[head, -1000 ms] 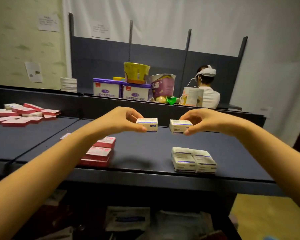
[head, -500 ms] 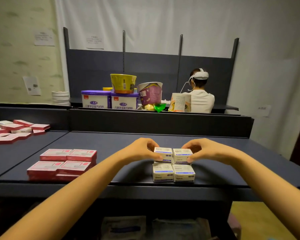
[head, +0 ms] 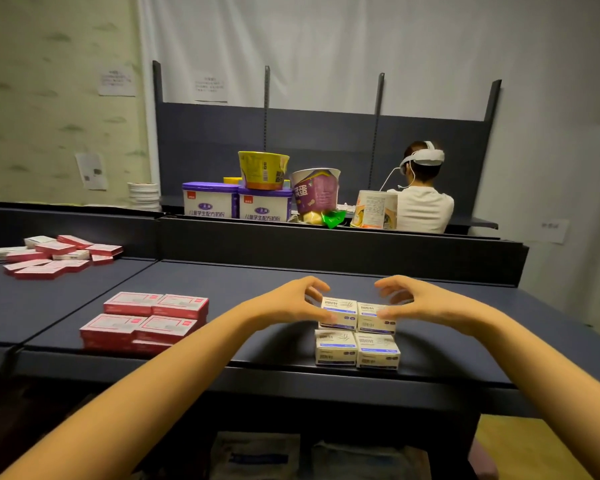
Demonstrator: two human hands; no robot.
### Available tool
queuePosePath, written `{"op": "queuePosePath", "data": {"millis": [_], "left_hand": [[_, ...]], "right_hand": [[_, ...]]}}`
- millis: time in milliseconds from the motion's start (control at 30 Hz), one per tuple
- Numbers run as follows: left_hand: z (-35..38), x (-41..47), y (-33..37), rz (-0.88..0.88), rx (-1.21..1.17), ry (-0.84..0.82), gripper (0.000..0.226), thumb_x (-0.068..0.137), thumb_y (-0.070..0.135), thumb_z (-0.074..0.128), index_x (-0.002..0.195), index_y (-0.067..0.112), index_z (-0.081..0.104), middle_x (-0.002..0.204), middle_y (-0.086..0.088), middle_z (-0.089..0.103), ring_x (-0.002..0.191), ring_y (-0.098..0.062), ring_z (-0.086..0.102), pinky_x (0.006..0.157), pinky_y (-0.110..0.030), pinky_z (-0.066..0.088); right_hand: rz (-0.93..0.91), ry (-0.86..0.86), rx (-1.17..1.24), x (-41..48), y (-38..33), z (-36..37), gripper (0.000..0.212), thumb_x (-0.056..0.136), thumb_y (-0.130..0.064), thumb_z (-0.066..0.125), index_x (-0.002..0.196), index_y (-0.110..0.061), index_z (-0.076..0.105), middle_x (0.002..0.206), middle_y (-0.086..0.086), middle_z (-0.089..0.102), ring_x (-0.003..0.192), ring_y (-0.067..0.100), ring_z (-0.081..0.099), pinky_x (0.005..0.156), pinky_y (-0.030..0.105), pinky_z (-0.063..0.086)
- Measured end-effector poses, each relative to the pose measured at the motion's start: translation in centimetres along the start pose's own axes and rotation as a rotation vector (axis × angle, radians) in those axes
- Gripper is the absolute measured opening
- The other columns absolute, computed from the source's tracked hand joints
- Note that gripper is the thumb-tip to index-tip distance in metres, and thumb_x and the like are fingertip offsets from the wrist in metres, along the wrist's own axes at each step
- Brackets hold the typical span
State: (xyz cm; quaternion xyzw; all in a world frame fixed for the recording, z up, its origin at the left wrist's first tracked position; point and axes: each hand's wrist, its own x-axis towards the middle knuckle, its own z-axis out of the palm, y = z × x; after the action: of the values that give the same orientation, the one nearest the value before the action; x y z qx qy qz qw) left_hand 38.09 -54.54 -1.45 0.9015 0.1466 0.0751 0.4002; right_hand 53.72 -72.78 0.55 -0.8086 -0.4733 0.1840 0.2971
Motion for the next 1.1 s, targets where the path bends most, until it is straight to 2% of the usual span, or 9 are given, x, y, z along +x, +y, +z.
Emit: {"op": "queuePosePath", "data": {"millis": [200, 500, 633, 700, 733, 767, 867, 967, 1100], "left_hand": [[-5.3, -2.5, -0.9, 0.005, -0.022, 0.097, 0.065, 0.081, 0.035, 0.068, 0.136, 0.024, 0.037, 0.139, -0.002, 0.045, 0.116, -0.014, 0.047, 0.092, -0.027, 0.041], [-18.2, -9.3, -11.1, -0.061, 0.025, 0.25, 0.067, 0.08, 0.035, 0.069, 0.137, 0.023, 0.036, 0.139, -0.004, 0.046, 0.111, -0.013, 0.05, 0.095, -0.03, 0.042], [-24.1, -12.3, -16.8, -0.054, 0.056, 0.289, 0.065, 0.081, 0.036, 0.069, 0.137, 0.024, 0.038, 0.139, -0.001, 0.047, 0.112, -0.011, 0.049, 0.089, -0.026, 0.041], [-27.8, -14.3, -20.3, -0.055, 0.067, 0.282, 0.064, 0.081, 0.037, 0.068, 0.137, 0.025, 0.038, 0.137, 0.004, 0.048, 0.113, -0.01, 0.049, 0.085, -0.023, 0.044], [-29.7, -15.3, -22.1, -0.065, 0.072, 0.278, 0.064, 0.081, 0.038, 0.068, 0.136, 0.026, 0.038, 0.136, 0.006, 0.048, 0.114, -0.011, 0.049, 0.084, -0.023, 0.047], [-31.6, -16.1, -24.0, -0.077, 0.077, 0.269, 0.063, 0.081, 0.039, 0.068, 0.135, 0.027, 0.039, 0.134, 0.007, 0.049, 0.114, -0.011, 0.05, 0.083, -0.024, 0.049], [-36.9, -18.2, -28.7, -0.118, 0.129, 0.261, 0.064, 0.08, 0.039, 0.069, 0.135, 0.027, 0.039, 0.131, 0.007, 0.049, 0.114, -0.014, 0.05, 0.083, -0.029, 0.052], [-40.8, -19.2, -32.9, -0.141, 0.084, 0.258, 0.068, 0.077, 0.035, 0.073, 0.135, 0.022, 0.041, 0.133, 0.0, 0.051, 0.115, -0.018, 0.054, 0.093, -0.035, 0.052], [-42.4, -19.3, -36.7, -0.14, 0.075, 0.213, 0.067, 0.077, 0.035, 0.073, 0.135, 0.023, 0.041, 0.136, 0.0, 0.048, 0.116, -0.014, 0.051, 0.097, -0.026, 0.043]], "right_hand": [[-0.167, 0.019, 0.017, 3.0, -5.3, 0.5, 0.065, 0.076, -0.037, 0.068, 0.133, -0.029, 0.039, 0.138, -0.003, 0.044, 0.119, 0.01, 0.045, 0.102, 0.028, 0.037], [-0.28, 0.013, 0.034, 10.3, -17.5, 8.3, 0.059, 0.078, -0.031, 0.067, 0.131, -0.022, 0.044, 0.135, 0.001, 0.049, 0.119, 0.016, 0.05, 0.104, 0.033, 0.04], [-0.273, 0.014, 0.041, 13.3, -22.5, 13.6, 0.069, 0.069, -0.045, 0.07, 0.129, -0.024, 0.044, 0.132, -0.003, 0.05, 0.117, 0.016, 0.05, 0.101, 0.032, 0.039], [-0.253, 0.003, 0.048, 15.4, -25.3, 16.5, 0.093, 0.045, -0.071, 0.073, 0.124, -0.03, 0.045, 0.125, -0.009, 0.052, 0.115, 0.014, 0.051, 0.1, 0.03, 0.04], [-0.247, -0.01, 0.045, 16.5, -26.7, 17.9, 0.098, 0.038, -0.076, 0.072, 0.122, -0.032, 0.045, 0.123, -0.011, 0.052, 0.114, 0.012, 0.051, 0.098, 0.029, 0.039], [-0.241, -0.023, 0.047, 17.6, -28.1, 19.2, 0.091, 0.045, -0.072, 0.072, 0.122, -0.032, 0.045, 0.124, -0.011, 0.052, 0.113, 0.012, 0.051, 0.097, 0.028, 0.039], [-0.221, -0.01, 0.063, 20.7, -31.9, 22.7, 0.056, 0.078, -0.033, 0.067, 0.128, -0.024, 0.044, 0.137, 0.0, 0.048, 0.115, 0.014, 0.049, 0.099, 0.029, 0.039], [-0.194, -0.028, 0.05, 23.0, -35.1, 25.5, 0.055, 0.082, -0.03, 0.064, 0.132, -0.023, 0.042, 0.137, 0.0, 0.047, 0.117, 0.014, 0.047, 0.103, 0.032, 0.038], [-0.164, -0.057, 0.052, 25.9, -37.5, 28.1, 0.056, 0.083, -0.03, 0.064, 0.133, -0.023, 0.04, 0.14, 0.001, 0.045, 0.119, 0.014, 0.046, 0.1, 0.03, 0.039]]}}
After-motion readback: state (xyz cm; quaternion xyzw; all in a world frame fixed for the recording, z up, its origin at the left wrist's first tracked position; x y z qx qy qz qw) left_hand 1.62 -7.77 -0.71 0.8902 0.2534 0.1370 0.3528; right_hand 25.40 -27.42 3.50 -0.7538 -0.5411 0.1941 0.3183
